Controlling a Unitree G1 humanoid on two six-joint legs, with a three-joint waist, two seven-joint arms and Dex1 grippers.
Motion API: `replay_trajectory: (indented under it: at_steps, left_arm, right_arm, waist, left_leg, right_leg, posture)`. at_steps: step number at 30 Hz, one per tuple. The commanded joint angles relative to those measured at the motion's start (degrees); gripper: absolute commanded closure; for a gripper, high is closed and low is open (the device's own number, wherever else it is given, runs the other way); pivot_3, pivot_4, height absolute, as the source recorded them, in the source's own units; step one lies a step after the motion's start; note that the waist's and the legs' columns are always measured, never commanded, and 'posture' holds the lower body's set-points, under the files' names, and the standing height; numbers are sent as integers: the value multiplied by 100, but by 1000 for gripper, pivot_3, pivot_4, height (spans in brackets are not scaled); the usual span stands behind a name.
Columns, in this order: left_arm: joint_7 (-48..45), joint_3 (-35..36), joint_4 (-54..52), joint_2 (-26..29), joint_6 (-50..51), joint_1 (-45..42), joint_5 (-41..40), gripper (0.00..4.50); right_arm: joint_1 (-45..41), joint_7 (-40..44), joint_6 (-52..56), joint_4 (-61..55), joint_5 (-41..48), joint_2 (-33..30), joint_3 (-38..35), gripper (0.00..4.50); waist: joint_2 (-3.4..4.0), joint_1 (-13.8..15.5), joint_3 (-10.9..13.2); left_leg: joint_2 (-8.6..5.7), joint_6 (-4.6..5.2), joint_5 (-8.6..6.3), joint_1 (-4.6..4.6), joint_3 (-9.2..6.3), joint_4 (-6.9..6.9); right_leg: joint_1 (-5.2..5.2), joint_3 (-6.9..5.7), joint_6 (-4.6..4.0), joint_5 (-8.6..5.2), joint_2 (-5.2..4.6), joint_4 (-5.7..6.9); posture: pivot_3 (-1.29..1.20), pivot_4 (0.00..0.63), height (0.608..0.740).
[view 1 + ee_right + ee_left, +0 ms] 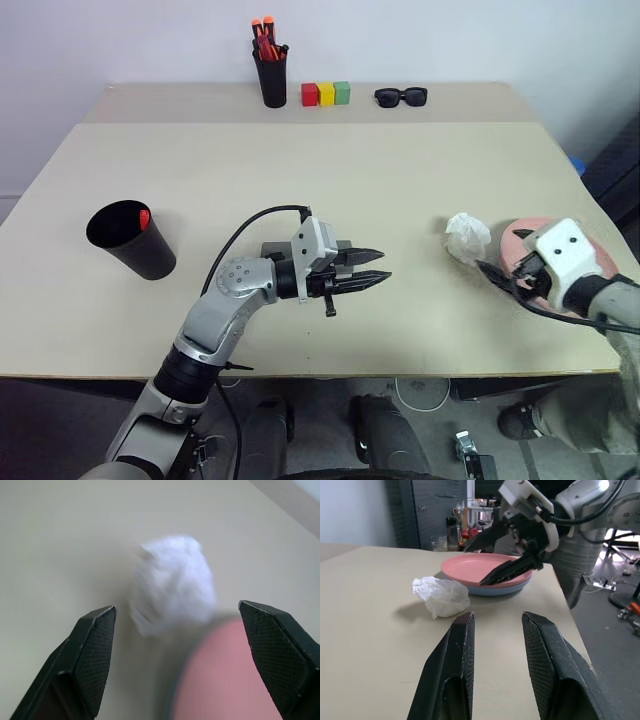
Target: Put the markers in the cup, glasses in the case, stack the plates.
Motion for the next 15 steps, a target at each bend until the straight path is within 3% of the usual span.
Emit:
replay_trajectory:
  at_steps: [1, 8, 11, 15]
  left_arm:
    - [58, 106, -142, -8, -94, -42, 13, 3021]
    - [231, 181, -355, 110, -35, 147, -2, 3021]
    - [290, 192, -396, 136, -20, 176, -19, 3021]
    - [324, 180, -428, 143, -13, 208, -26, 3021]
  right_arm:
    - [-379, -344, -203, 384, -246, 171, 437, 538]
    - [-1166, -953, -400, 1565, -842, 430, 1213, 538]
    - [-1204, -1005, -495, 1693, -979, 404, 1385, 1390]
    - [-1179, -1023, -443, 1519, -994, 426, 1433, 3361]
  waist:
    - [1, 3, -1]
    - [3, 8, -1]
    - [3, 18, -1]
    - [3, 7, -1]
  left_leg:
    - [0, 0, 0, 0, 1, 0]
    - [0, 0, 0, -1, -1, -4]
    - [-1, 0, 0, -4, -4, -3]
    - [-1, 0, 0, -4, -3, -3]
  right_leg:
    - [0, 0, -1, 0, -1, 1]
    - [-3, 0, -2, 1, -1, 1]
    - [-3, -2, -1, 1, -1, 0]
    - [-3, -1, 0, 1, -1, 1]
  posture:
    - [0, 150, 740]
    - [0, 150, 740]
    - [0, 150, 740]
    - [0, 150, 740]
